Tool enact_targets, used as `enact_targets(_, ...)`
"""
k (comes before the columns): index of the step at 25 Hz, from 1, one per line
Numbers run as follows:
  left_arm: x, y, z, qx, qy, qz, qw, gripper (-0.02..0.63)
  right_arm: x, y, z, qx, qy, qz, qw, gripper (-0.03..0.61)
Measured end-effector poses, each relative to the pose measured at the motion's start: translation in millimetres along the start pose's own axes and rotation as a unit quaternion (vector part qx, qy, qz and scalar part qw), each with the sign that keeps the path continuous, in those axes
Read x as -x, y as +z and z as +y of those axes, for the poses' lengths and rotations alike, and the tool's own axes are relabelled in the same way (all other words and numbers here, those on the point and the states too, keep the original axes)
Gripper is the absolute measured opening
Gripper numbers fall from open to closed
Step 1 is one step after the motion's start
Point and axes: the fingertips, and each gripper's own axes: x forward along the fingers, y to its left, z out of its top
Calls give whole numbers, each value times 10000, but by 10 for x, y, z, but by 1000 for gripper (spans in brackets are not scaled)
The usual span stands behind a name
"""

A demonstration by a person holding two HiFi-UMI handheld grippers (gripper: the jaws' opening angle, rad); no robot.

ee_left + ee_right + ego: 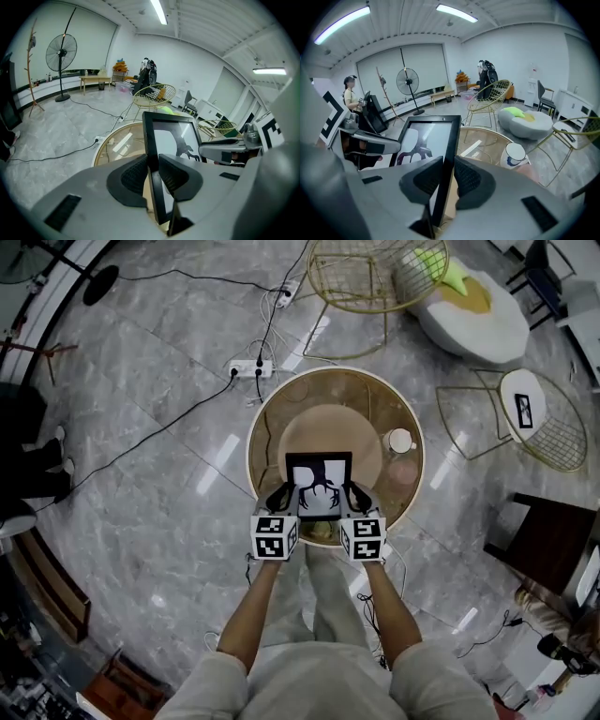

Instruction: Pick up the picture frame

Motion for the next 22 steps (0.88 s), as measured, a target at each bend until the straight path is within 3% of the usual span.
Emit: enact_targets(22,828,1246,-502,-384,87,-1073,9934,74,927,1227,-23,272,-208,-1147,9928,75)
